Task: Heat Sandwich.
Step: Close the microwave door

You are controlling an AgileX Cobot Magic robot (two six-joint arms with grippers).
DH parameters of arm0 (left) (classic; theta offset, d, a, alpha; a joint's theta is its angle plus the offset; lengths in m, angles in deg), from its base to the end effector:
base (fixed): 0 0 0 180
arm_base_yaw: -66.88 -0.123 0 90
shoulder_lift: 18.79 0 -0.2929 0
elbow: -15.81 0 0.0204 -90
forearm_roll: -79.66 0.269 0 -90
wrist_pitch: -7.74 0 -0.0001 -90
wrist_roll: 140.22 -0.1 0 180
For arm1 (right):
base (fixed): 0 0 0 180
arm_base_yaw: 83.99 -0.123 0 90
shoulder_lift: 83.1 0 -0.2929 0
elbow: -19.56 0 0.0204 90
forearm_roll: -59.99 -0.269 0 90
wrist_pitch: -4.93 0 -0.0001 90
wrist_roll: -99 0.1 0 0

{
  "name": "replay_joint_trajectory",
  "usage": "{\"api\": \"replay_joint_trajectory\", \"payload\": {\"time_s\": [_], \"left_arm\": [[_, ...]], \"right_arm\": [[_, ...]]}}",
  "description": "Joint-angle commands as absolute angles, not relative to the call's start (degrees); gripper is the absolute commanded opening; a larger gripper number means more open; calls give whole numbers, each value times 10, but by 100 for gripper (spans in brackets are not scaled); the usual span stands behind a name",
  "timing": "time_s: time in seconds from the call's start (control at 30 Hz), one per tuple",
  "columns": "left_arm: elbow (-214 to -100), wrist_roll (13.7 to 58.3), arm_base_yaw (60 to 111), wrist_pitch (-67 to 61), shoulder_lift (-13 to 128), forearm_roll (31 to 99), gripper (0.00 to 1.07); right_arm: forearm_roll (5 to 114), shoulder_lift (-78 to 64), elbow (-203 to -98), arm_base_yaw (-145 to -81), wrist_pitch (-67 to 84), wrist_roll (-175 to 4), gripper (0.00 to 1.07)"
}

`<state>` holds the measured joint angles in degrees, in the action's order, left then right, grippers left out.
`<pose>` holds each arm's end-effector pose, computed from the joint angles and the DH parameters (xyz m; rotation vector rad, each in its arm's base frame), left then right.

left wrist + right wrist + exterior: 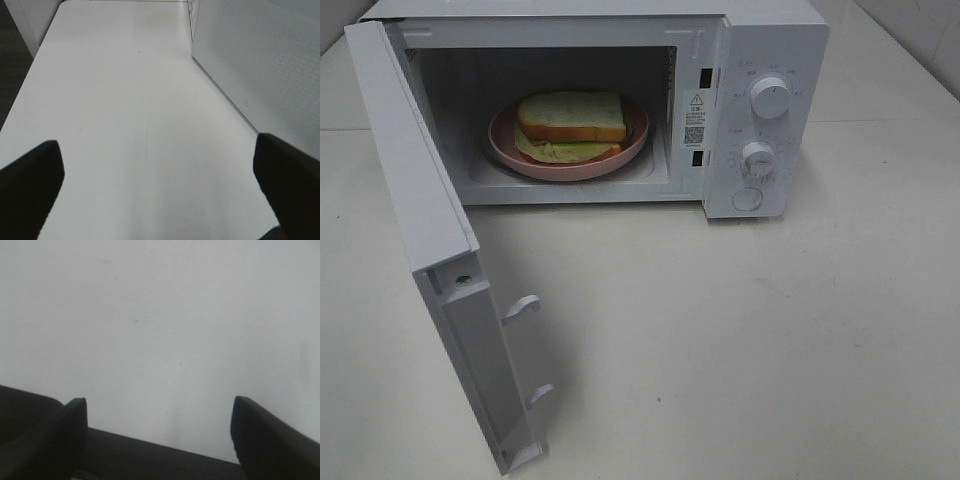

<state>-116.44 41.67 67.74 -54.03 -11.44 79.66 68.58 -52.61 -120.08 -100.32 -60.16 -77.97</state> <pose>0.0076 -0.0001 0.2858 -0.0183 2.0398 -0.0301 0.0654 0.0050 0.3082 -0.2827 2.3420 -0.0277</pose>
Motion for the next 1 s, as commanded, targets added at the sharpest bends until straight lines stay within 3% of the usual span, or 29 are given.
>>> {"api": "replay_joint_trajectory", "payload": {"time_s": [0.03,0.67,1.0], "left_arm": [[-1164,416,675,-537,-124,797,98],[-1164,416,675,-537,-124,797,98],[-1164,416,675,-537,-124,797,98]], "right_arm": [[688,-571,-1184,-956,-582,-785,76],[682,-760,-1113,-846,-520,-788,76],[682,-774,-1113,-846,-520,-788,76]]}}
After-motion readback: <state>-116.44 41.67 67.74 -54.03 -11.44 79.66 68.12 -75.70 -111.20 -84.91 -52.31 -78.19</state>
